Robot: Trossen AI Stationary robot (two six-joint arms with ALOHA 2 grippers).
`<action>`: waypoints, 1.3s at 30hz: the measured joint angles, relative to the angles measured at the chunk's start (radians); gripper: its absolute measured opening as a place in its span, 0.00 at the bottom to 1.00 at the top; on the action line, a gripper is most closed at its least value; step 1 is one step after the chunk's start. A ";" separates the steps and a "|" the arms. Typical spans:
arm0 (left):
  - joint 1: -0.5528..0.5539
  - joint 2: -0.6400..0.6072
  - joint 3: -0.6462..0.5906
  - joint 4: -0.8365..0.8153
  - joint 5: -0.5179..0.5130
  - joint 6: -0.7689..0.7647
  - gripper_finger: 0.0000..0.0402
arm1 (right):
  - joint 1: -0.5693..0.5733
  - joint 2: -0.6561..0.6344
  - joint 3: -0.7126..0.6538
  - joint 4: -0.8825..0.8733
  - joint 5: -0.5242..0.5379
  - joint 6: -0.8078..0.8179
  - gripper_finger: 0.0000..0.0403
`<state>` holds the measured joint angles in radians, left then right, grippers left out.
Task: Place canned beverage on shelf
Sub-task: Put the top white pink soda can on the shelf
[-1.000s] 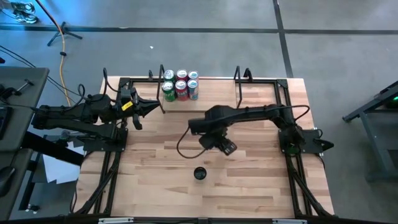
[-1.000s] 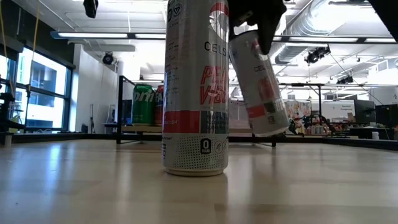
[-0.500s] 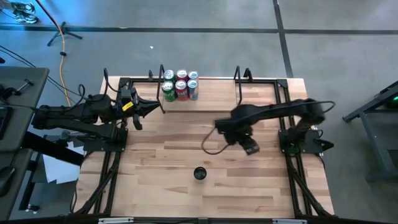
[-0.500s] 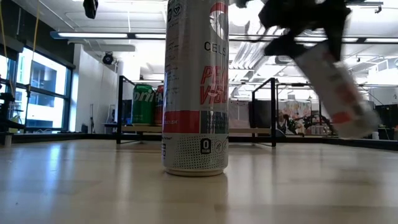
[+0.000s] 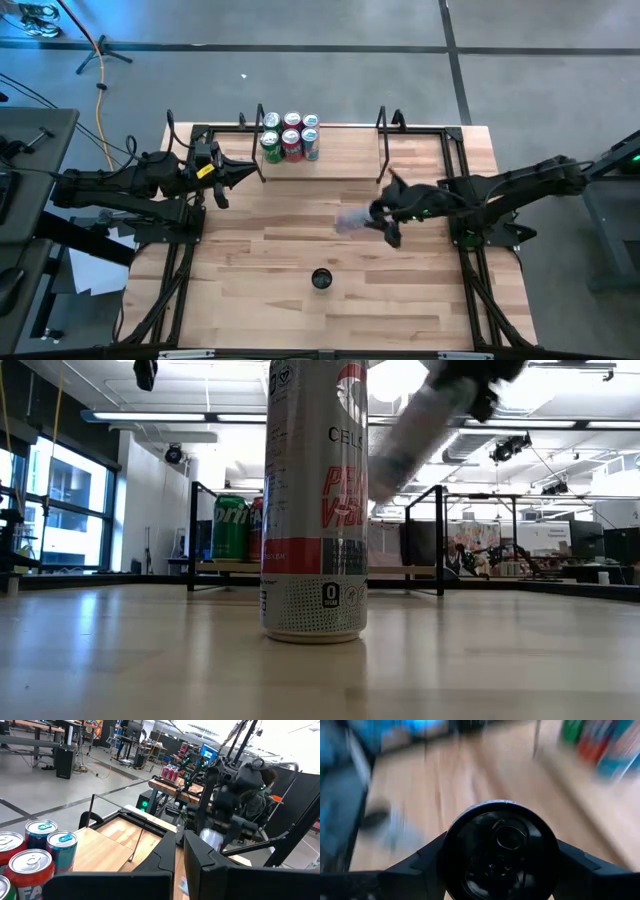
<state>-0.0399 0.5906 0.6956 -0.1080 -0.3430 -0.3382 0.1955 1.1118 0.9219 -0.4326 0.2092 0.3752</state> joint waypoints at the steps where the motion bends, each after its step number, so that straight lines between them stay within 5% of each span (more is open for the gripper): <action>1: 0.000 0.000 0.000 0.000 0.000 0.000 0.00 | 0.002 -0.010 -0.022 0.087 0.044 0.002 0.62; 7: 0.000 0.000 0.000 0.001 0.000 0.000 0.00 | -0.013 0.001 -0.067 0.499 0.164 -0.081 0.62; 13: 0.000 0.000 0.000 0.003 0.000 0.000 0.00 | -0.018 0.005 -0.067 0.663 0.173 -0.178 0.62; 32: 0.000 0.000 0.000 0.003 0.000 0.001 0.00 | -0.021 0.006 -0.067 0.653 0.189 -0.136 0.62; 39: 0.000 0.000 0.000 0.003 0.000 0.001 0.00 | -0.103 0.046 0.162 0.229 0.289 -0.171 0.62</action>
<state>-0.0402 0.5904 0.6956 -0.1055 -0.3431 -0.3374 0.0928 1.1581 1.0839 -0.2034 0.4980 0.2046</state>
